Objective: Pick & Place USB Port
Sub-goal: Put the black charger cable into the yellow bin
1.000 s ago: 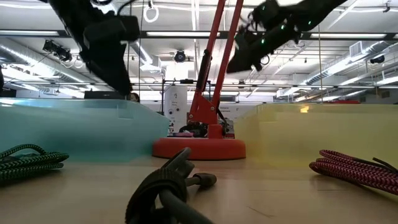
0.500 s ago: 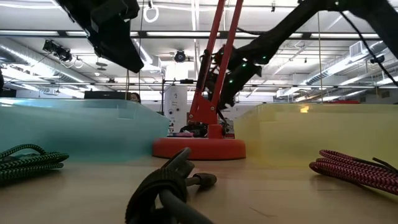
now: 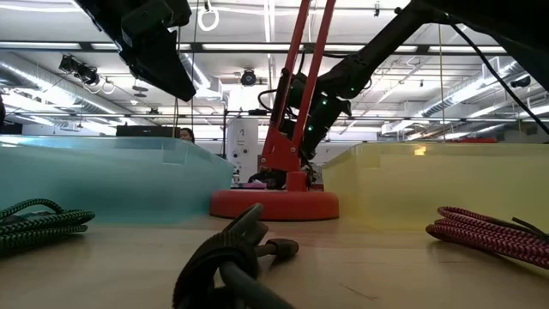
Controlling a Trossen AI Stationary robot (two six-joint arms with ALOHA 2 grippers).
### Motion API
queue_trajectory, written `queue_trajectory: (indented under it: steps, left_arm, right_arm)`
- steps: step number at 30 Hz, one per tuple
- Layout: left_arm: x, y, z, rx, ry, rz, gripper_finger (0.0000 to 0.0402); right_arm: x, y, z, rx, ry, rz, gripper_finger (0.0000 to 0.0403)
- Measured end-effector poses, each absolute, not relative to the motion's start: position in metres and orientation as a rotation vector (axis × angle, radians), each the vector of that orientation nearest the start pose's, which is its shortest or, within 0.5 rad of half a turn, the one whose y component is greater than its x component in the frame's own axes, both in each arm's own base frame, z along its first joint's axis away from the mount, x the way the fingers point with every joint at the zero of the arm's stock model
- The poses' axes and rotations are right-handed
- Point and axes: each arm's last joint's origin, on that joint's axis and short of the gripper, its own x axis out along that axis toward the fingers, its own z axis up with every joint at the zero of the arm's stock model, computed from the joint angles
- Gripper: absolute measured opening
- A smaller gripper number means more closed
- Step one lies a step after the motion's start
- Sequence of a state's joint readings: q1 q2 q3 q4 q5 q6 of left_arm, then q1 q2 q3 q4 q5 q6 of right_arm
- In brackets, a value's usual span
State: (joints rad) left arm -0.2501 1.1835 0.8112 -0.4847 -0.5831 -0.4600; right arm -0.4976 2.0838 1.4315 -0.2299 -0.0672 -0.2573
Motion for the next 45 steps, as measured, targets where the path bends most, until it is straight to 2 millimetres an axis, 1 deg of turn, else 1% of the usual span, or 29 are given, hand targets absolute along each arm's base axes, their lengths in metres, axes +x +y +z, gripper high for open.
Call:
queue_trajectory:
  steps: [9,14,18,26,29,31,33,38,41,43,45]
  left_arm:
    - [0.227,-0.042,0.245,-0.085,0.691,0.481,0.0211]
    - [0.227,-0.042,0.245,-0.085,0.69,0.481,0.0211]
    - [0.227,-0.042,0.245,-0.085,0.691,0.481,0.0211]
    - [0.227,-0.042,0.245,-0.085,0.691,0.481,0.0211]
    - [0.227,-0.042,0.245,-0.085,0.69,0.481,0.0211]
    - [0.228,-0.042,0.245,-0.086,0.69,0.48,0.0211]
    - [0.228,-0.042,0.245,-0.086,0.69,0.48,0.0211]
    - [0.228,-0.042,0.245,-0.087,0.69,0.478,0.0211]
    - [0.228,-0.042,0.245,-0.086,0.69,0.479,0.0211]
    - [0.228,-0.042,0.245,-0.086,0.691,0.479,0.0211]
    - [0.228,-0.042,0.245,-0.086,0.69,0.48,0.0211]
  right_arm:
    - [0.391,-0.205,0.157,-0.02,0.91,-0.271,0.0125]
    - [0.391,-0.206,0.157,-0.041,0.917,-0.283,0.0136]
    - [0.391,-0.206,0.154,-0.048,0.935,-0.289,0.0143]
    - [0.391,-0.207,0.155,-0.06,0.922,-0.311,0.0151]
    - [0.392,-0.207,0.149,-0.044,0.932,-0.309,0.0151]
    - [0.395,-0.206,0.138,-0.05,0.956,-0.306,0.0151]
    - [0.396,-0.203,0.131,-0.082,0.995,-0.332,0.0151]
    - [0.398,-0.203,0.137,-0.077,0.964,-0.339,0.015]
    - [0.396,-0.204,0.134,-0.084,0.982,-0.354,0.0135]
    - [0.397,-0.204,0.135,-0.087,0.977,-0.357,0.0101]
    - [0.396,-0.205,0.135,-0.094,0.981,-0.338,0.0082]
